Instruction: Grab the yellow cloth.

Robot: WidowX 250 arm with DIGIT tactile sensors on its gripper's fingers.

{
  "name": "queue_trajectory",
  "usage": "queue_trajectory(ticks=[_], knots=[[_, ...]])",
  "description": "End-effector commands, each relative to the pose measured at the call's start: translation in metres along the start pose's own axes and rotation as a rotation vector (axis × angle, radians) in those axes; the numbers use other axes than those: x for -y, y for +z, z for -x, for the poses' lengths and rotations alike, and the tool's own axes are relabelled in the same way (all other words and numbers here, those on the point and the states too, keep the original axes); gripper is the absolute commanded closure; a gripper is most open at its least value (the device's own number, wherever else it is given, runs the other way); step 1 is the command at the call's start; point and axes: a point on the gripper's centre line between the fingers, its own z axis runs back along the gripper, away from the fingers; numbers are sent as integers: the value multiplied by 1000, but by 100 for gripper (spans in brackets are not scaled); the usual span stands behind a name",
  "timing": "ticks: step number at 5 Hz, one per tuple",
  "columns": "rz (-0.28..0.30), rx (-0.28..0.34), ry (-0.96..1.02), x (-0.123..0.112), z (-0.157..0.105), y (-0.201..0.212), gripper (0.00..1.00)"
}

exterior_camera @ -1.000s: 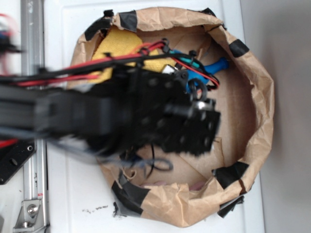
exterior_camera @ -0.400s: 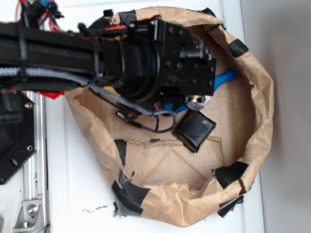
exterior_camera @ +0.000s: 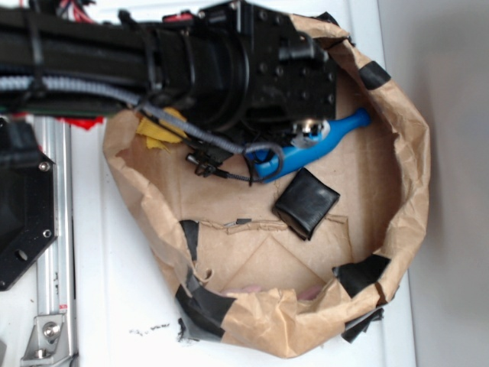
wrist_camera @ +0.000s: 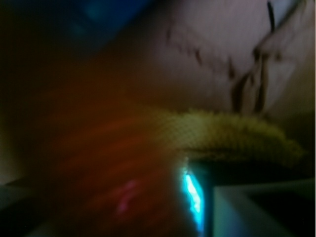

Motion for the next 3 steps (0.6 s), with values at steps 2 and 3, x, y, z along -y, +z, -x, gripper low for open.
queue_trajectory(ticks=[2, 3], knots=[[-68, 441, 364, 57, 14, 155, 100], [-21, 509, 483, 59, 5, 167, 100]])
